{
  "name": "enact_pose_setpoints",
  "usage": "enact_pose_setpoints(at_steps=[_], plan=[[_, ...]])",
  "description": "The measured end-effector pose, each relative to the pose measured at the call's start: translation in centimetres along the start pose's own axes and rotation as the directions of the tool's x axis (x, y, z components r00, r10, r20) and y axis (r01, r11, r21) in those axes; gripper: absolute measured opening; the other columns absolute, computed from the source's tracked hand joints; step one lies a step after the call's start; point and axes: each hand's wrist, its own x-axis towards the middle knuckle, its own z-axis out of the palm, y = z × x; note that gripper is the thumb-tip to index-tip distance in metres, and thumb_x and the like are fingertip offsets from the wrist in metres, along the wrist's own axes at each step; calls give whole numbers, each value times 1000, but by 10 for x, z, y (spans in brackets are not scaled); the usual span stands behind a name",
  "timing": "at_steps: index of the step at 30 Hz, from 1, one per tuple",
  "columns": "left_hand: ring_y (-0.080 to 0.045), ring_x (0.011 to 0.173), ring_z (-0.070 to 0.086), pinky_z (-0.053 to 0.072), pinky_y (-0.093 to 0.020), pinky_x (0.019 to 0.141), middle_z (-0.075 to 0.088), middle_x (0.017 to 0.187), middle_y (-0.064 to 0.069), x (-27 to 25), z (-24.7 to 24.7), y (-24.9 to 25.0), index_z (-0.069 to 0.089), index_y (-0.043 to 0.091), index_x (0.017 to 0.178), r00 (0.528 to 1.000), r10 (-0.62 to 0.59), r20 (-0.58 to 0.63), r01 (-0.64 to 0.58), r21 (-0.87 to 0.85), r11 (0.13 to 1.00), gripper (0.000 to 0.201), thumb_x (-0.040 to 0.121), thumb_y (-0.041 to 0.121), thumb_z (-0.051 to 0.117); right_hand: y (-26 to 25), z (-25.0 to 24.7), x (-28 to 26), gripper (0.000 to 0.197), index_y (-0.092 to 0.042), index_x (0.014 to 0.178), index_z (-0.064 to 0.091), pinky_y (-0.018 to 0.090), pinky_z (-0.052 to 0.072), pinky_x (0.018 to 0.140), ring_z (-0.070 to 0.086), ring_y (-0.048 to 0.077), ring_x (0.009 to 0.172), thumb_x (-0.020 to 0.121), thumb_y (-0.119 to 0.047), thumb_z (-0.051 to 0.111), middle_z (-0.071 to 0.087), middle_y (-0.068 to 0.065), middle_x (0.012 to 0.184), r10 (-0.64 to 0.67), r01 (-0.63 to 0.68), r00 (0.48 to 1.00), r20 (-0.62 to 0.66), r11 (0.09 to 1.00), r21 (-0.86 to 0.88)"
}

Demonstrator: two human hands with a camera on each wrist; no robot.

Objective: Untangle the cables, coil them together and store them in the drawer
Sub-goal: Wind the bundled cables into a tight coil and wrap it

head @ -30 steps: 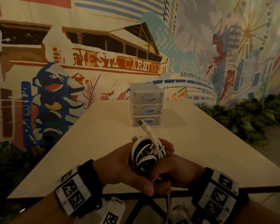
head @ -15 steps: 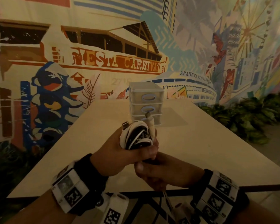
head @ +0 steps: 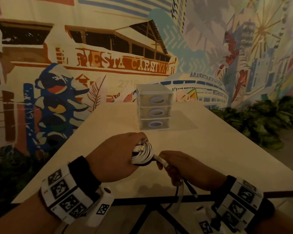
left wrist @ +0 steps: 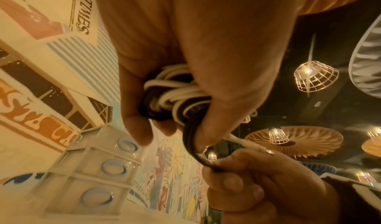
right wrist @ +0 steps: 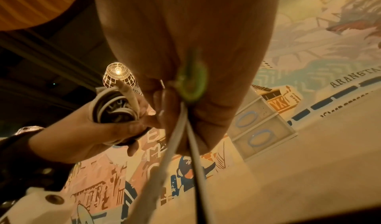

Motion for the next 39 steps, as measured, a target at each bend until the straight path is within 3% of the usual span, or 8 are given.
enact_pose_setpoints(at_steps=[6,9,11,14,25,29,34,39], plan=[[-12,72,63,47,-17,70,63,75,6,3,-3,14,63,20,82,910,-352,-220,263,-350,899,16,88,32,70,-2,9,-7,37,-25,98,67,24,42,59,41,6,55,109,-42,36,44,-9,69,-163,136,986,-20,882,-450],[-32,87,72,60,-42,79,71,82,-7,6,-3,16,68,11,92,823,-563,-76,238,-854,463,13,83,20,72,-6,18,-10,34,-28,105,68,14,41,63,48,1,62,110,-38,36,52,-17,71,-157,168,986,63,858,-486],[-32,86,70,59,-45,77,67,85,-11,8,-2,25,65,6,95,834,-552,8,135,-972,190,16,83,14,74,-6,25,-7,32,-28,107,68,14,43,66,51,0,65,110,-37,37,56,-12,76,-124,163,986,115,879,-449],[-26,78,68,58,-39,66,64,84,-8,8,2,38,71,11,88,869,-492,42,70,-997,39,8,82,12,77,-4,39,-3,33,-25,106,68,21,48,70,54,5,66,109,-41,39,62,-4,81,-122,178,976,182,925,-336],[-11,64,52,42,-21,46,55,85,2,3,-29,26,53,16,91,835,-545,-83,-154,-984,-87,9,96,21,48,13,60,-19,26,-36,84,55,16,48,68,54,-2,66,106,-43,43,55,-12,76,-123,156,983,136,951,-268],[-10,66,53,43,-22,47,56,85,2,-4,-30,29,59,16,94,900,-430,-68,-119,-989,-92,17,86,24,71,17,55,-34,25,-30,85,61,24,54,77,63,4,72,106,-38,49,65,-15,73,-67,101,982,178,977,-189],[-16,71,55,46,-28,54,53,86,-4,-5,-27,41,64,13,95,957,-285,-57,-65,-998,-19,26,78,23,81,7,37,-42,29,-19,117,69,44,52,103,68,19,111,93,-36,72,72,4,115,-76,114,972,223,980,-161],[-19,74,55,47,-31,58,51,87,-8,2,-20,56,64,12,101,979,-199,-42,-48,-999,-23,23,83,19,77,-12,42,-29,44,-2,117,64,41,49,105,68,23,111,103,-42,53,72,11,114,-166,155,958,233,986,66]])
